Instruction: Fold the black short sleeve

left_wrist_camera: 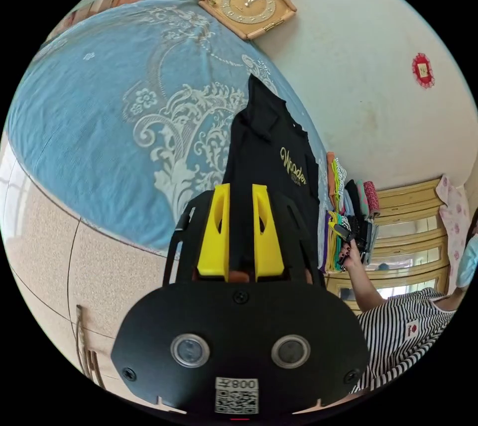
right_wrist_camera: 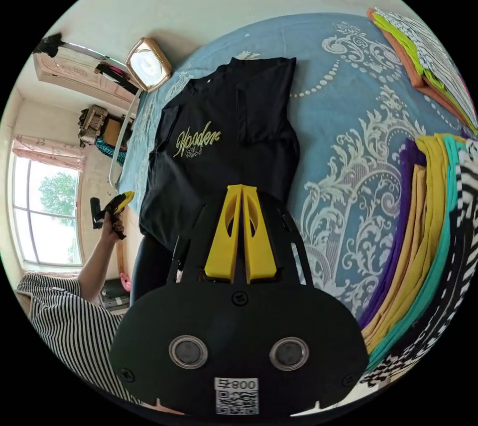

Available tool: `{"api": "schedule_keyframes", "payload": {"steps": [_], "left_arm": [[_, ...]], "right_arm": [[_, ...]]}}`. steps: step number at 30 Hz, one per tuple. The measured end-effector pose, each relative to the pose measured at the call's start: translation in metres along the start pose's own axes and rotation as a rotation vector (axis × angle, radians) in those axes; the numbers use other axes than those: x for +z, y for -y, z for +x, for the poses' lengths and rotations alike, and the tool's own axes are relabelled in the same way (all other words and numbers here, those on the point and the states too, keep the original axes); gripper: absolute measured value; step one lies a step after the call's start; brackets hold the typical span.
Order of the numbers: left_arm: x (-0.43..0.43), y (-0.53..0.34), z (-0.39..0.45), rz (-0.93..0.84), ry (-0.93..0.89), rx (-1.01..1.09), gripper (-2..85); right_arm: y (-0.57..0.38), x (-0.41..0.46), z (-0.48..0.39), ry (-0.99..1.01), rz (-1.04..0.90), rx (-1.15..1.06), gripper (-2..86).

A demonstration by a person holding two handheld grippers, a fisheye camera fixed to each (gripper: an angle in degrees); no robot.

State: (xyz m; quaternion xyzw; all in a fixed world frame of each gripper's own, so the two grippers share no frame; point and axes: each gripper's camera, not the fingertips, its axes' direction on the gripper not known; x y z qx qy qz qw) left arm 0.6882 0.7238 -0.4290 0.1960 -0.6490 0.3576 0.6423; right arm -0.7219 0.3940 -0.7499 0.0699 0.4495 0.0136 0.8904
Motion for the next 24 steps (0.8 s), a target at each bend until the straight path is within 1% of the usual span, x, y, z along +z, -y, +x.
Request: {"api": "schedule_keyframes", "payload": {"steps": [2,4,5,7,10,12,15,17,24], "left_arm": [[-0.018,-0.037,-0.025,-0.025,-0.026,-0.067,9.5],[-0.02,-0.058,-0.039,-0.066,-0.047,-0.1,10.4],[-0.02,-0.069,-0.047,-0.085,-0.056,-0.116,10.9],[-0.019,-0.081,-0.056,-0.095,-0.074,-0.136,11.6],[-0.023,-0.091,-0.067,-0.068,-0.119,-0.16,12.1],[-0.025,-0.094,-0.072,-0.062,-0.131,-0.17,12.2],[-0.027,-0.097,-0.077,-0.086,-0.125,-0.186,11.9],[-0.032,-0.1,-0.079,-0.096,-0.093,-0.194,11.2],[-0.045,-0.112,-0.079,-0.148,-0.071,-0.164,8.1]], "right_arm": [[-0.049,-0.009,0.031,0.028,0.007,0.04,0.7],[-0.109,-0.019,0.071,0.063,0.012,0.108,1.4],[-0.122,-0.021,0.081,0.072,0.011,0.121,1.7],[-0.17,-0.027,0.114,0.086,0.006,0.16,3.2],[-0.211,-0.032,0.145,0.087,0.001,0.183,5.0],[-0.227,-0.033,0.158,0.084,-0.008,0.18,5.7],[-0.246,-0.027,0.174,0.023,-0.037,0.161,6.2],[-0.254,-0.018,0.184,-0.003,-0.065,0.155,6.7],[-0.283,0.002,0.217,-0.075,-0.111,0.136,7.2]]}}
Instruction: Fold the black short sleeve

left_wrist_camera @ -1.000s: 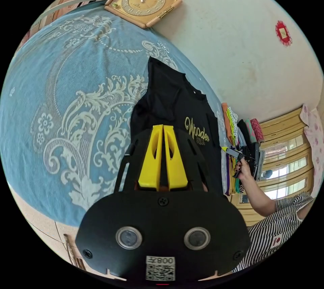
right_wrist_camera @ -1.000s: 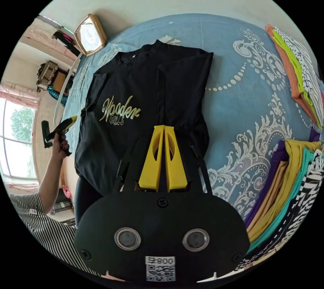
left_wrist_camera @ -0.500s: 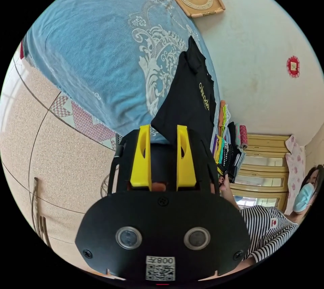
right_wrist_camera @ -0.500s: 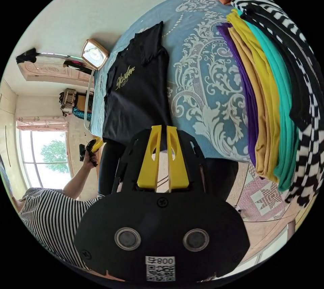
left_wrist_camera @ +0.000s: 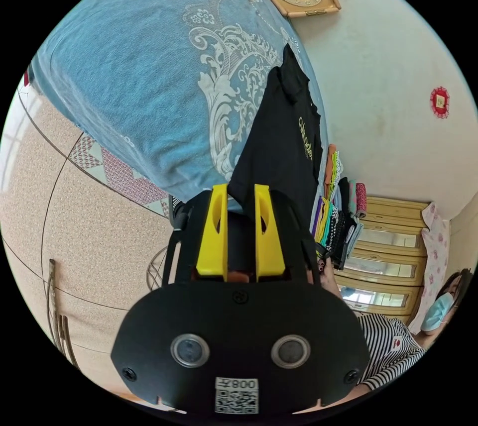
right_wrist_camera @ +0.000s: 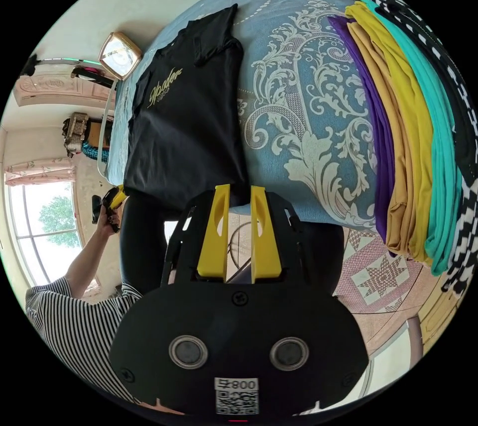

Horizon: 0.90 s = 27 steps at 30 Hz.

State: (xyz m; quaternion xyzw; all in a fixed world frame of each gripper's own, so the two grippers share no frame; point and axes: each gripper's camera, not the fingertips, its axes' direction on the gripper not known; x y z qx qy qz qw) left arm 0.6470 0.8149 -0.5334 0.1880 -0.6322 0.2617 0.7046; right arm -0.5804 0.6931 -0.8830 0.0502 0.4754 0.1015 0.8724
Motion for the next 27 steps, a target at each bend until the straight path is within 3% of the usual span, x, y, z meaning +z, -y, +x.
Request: {"api": "schedule_keyframes", "payload": {"steps": [6,19,27], "left_arm": [[-0.016,-0.015,-0.002,0.003,0.014,-0.001,3.1],[-0.086,-0.062,0.02,0.122,-0.241,0.144,1.4],[-0.124,-0.107,0.024,0.159,-0.332,0.2,1.4]], "right_arm": [[-0.024,0.007,0.034,-0.051,0.011,0.015,5.2],[-0.078,-0.038,0.115,0.269,0.102,-0.07,1.0],[-0.126,-0.074,0.153,0.323,0.143,-0.132,0.8]]}}
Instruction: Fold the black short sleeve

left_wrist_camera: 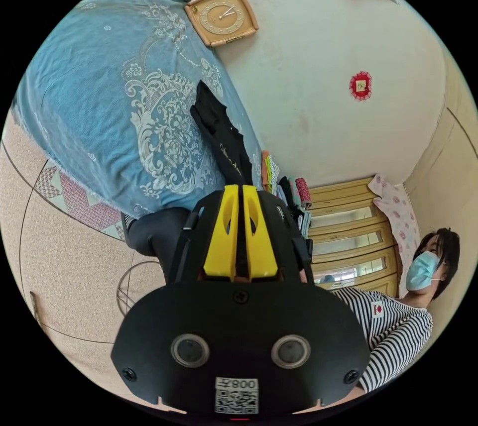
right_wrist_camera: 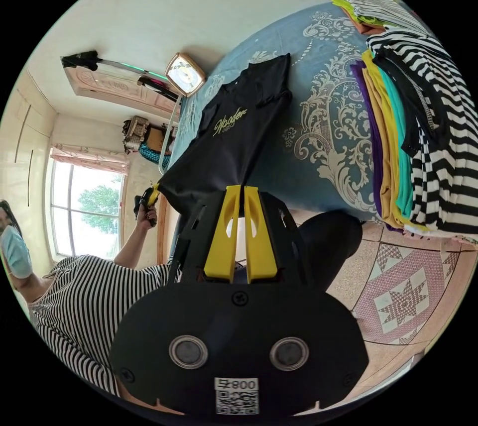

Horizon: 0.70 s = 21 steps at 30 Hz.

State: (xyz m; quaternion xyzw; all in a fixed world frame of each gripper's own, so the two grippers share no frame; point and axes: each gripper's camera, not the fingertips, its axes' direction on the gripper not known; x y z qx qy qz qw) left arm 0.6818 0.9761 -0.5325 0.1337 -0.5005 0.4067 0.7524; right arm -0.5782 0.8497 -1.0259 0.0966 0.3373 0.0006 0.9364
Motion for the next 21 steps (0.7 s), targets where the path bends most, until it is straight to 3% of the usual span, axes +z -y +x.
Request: {"api": "schedule_keyframes", "payload": {"steps": [11,21], "left_arm": [[-0.014,-0.051,-0.007,-0.016,-0.004,-0.071,1.4],[0.022,-0.014,0.006,-0.022,-0.018,-0.074,1.4]], "right_arm": [[-0.064,-0.01,0.052,0.072,-0.007,0.085,0.8],[-0.013,-0.013,0.057,0.034,0.006,0.083,0.8]]}}
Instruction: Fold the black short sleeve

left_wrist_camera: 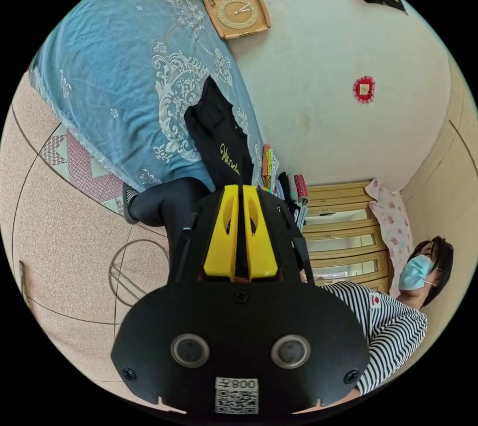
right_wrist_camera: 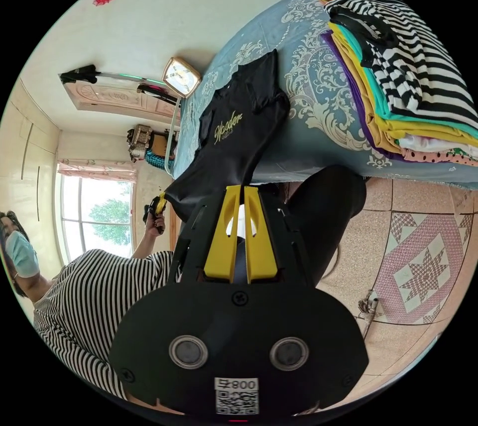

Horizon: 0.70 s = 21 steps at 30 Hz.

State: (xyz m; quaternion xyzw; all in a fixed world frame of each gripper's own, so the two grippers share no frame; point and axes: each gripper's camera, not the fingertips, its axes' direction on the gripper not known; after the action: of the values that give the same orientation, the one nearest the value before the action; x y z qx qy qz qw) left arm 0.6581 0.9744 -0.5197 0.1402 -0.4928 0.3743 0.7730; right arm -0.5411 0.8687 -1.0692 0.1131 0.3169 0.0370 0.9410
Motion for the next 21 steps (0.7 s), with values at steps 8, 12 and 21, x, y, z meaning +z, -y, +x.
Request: {"api": "schedule_keyframes", "payload": {"steps": [8,12,21], "left_arm": [[0.063,0.103,0.038,-0.018,-0.008,0.059,1.4],[0.107,0.168,0.06,-0.038,0.015,0.096,1.5],[0.241,0.323,0.057,-0.059,0.099,0.06,1.9]], "right_arm": [[0.108,-0.009,-0.022,0.014,0.034,-0.034,0.8],[0.197,-0.008,-0.046,-0.024,0.036,-0.073,0.8],[0.409,0.043,-0.075,-0.141,-0.047,-0.041,0.9]]}}
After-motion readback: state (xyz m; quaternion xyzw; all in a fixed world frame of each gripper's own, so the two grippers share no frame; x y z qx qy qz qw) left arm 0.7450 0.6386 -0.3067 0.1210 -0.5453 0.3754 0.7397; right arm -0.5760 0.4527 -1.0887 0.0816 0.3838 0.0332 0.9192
